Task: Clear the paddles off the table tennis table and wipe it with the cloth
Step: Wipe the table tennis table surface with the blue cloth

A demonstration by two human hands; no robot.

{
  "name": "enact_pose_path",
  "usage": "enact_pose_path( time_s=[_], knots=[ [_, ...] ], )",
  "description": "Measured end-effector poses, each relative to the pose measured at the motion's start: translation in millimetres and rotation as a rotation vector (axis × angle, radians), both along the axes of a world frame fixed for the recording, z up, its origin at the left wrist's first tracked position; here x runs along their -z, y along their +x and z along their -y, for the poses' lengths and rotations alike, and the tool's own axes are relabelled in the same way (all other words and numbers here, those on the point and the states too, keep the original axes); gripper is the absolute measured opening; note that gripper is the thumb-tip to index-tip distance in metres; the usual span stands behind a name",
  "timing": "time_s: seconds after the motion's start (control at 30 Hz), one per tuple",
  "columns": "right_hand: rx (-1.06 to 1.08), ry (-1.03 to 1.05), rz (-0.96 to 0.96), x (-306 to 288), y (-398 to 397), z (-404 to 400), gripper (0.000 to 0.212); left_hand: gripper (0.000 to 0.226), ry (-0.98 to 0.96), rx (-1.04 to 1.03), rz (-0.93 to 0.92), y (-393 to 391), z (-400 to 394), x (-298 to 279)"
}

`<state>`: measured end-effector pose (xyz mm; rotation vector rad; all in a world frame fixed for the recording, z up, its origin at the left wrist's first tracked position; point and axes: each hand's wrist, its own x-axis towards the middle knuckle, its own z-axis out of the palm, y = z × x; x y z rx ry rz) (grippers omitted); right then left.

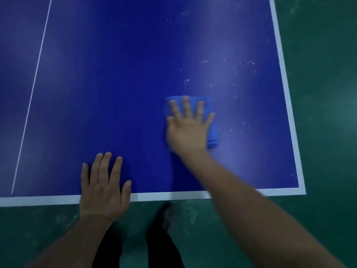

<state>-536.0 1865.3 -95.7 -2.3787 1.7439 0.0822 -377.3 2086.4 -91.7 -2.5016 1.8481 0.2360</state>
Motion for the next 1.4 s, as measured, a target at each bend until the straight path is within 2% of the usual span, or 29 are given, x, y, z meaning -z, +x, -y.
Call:
enact_pose_path(
  time_s=[0.07,0.13,0.23,0.3,0.33,0.43,0.5,0.57,0.67,0.73,0.8,0.87,0.93,1.0,1.1,1.23,1.3,1.4],
  knots=[
    [0.241,-0.021,-0.073,-1.6,-89.0,45.7,0.060,0.070,0.024,0.004,0.001,0.8,0.7,-0.4],
    [0.480,0.054,-0.090,-12.0,-174.6,81.4,0.061,0.070,0.039,0.003,-0.002,0.0,0.6,-1.0],
    [0.683,0.082,-0.047,-19.9,-217.1,95.1,0.066,0.070,0.049,0.002,-0.004,-1.4,1.2,-3.1],
    [0.608,0.059,-0.052,-16.2,-186.0,70.4,0.065,0.071,0.054,-0.004,0.004,-1.8,2.3,-4.7],
    [0.491,0.038,-0.067,-13.8,-164.4,44.8,0.064,0.071,0.060,-0.007,0.004,-1.9,2.7,-5.2],
    [-0.102,-0.026,-0.078,-2.8,-117.1,-59.8,0.056,0.072,0.068,-0.012,0.014,-3.2,4.1,-5.9],
    [-0.338,0.003,-0.049,-2.2,-125.2,-65.5,0.054,0.072,0.073,-0.012,0.010,-4.1,4.1,-6.7],
    [-0.247,-0.014,-0.052,-3.9,-146.9,-10.1,0.058,0.072,0.056,-0.012,0.010,-3.5,4.2,-7.1],
    [0.162,0.014,-0.100,-9.5,-187.5,84.9,0.064,0.070,0.023,-0.013,0.002,-4.0,3.4,-6.6],
    [0.292,0.047,-0.056,-10.6,-207.7,109.6,0.065,0.070,-0.001,-0.006,0.006,-3.5,3.6,-6.6],
    [0.380,0.056,-0.018,-11.5,-218.9,86.6,0.064,0.070,0.004,0.001,0.002,-2.3,2.0,-6.1],
    [0.424,0.051,-0.023,-10.0,-229.1,31.3,0.063,0.071,0.013,-0.002,-0.001,-1.3,2.6,-6.0],
    [0.364,0.060,-0.071,-10.5,-237.3,-36.0,0.062,0.071,0.028,0.000,0.008,-2.2,3.0,-5.1],
    [0.237,0.084,-0.119,-11.1,-247.3,-67.3,0.063,0.071,0.027,-0.005,0.012,-2.0,1.9,-4.1],
    [0.189,0.100,-0.133,-15.5,-257.2,-24.5,0.064,0.071,0.011,-0.005,0.009,-1.6,0.4,-3.1],
    [0.446,0.061,-0.033,-11.5,-252.1,49.8,0.060,0.072,0.009,-0.009,0.021,-4.5,1.1,-3.7],
    [0.520,0.046,0.022,-9.8,-245.1,47.3,0.058,0.072,0.008,-0.008,0.031,-6.7,0.8,-4.1],
    [0.538,0.045,-0.001,-12.1,-251.5,-10.0,0.056,0.071,0.016,-0.005,0.033,-6.2,1.5,-4.4]
  ],
)
